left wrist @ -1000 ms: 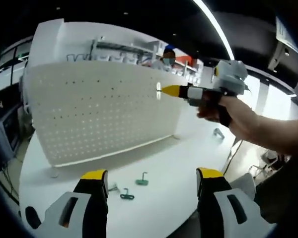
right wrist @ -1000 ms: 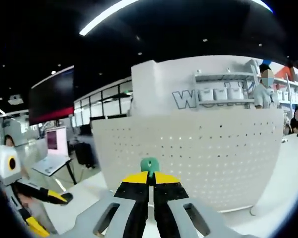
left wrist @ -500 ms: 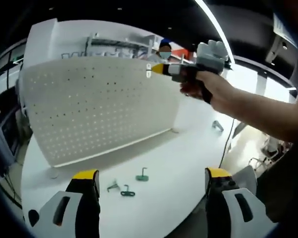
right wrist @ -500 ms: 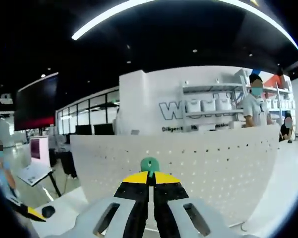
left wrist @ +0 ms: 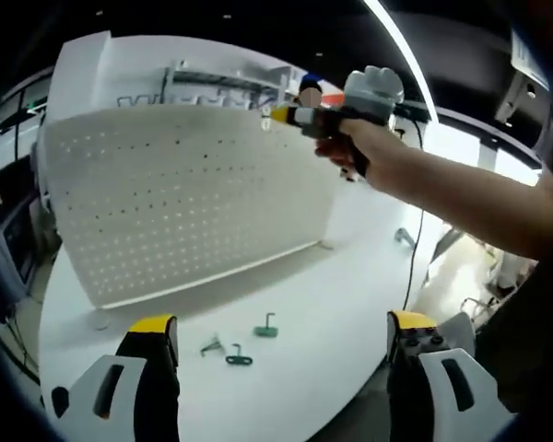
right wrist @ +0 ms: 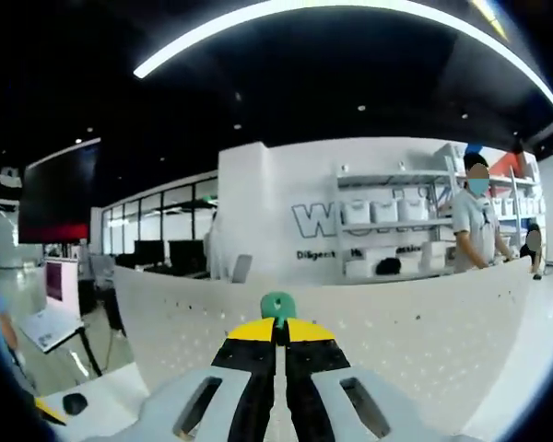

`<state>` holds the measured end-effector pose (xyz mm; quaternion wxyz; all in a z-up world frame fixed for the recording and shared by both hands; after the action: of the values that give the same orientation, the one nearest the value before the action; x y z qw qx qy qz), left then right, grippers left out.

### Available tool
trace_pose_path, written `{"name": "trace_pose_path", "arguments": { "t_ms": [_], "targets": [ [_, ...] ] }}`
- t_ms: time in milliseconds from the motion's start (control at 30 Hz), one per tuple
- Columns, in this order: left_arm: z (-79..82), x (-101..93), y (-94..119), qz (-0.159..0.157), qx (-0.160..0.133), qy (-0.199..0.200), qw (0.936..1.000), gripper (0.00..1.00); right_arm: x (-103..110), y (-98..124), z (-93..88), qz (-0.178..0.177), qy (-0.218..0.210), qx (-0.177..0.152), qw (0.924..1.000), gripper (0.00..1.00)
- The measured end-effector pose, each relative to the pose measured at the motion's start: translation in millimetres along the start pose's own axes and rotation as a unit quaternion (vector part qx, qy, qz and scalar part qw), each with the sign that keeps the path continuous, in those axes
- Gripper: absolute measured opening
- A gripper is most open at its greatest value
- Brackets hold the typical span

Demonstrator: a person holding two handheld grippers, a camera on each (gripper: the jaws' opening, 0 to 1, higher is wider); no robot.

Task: Insert the hook assembly into the mounting plate slot until the hook locks in place.

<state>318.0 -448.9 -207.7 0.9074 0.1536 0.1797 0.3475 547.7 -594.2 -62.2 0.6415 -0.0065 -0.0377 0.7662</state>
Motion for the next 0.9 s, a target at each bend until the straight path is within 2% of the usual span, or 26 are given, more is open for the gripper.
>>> {"name": "trace_pose_path", "arguments": {
  "t_ms": [100, 267, 467, 900],
  "targets": [
    [-1.6, 2.8, 1.0, 0.003, 0.001, 0.003, 1.0000, 0.95, 0.0, -7.3, -2.5, -0.005, 0.000, -0.004, 1.0000, 0.00],
    [-4.8, 6.6, 1.8, 0.007, 0.003, 0.010, 0.9999, 0.94, -4.5, -18.2, -6.1, -0.020, -0.026, -0.015, 0.9994, 0.00],
    [-5.7, 12.3, 1.9, 0.013, 0.001, 0.017, 0.9998, 0.93, -6.4, -28.2, -13.0, -0.034, -0.005, -0.016, 0.9993, 0.00],
    [-6.8, 18.7, 2.7, 0.017, 0.003, 0.021, 0.9996, 0.92, -5.5, -32.5, -27.1, -0.063, -0.003, -0.015, 0.9979, 0.00]
  ]
}}
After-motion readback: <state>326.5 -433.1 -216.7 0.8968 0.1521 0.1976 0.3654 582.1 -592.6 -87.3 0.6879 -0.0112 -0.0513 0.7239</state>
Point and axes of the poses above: the point that each gripper's makers call its tool centre point, and the gripper's own axes: y roughly backward along the fingers, x roughly to its left, z roughly out of its top, the point moved 1 cm from there along y, roughly backward along the fingers, and after that the axes turned 9 degrees about -z, right-handed, at the moved point
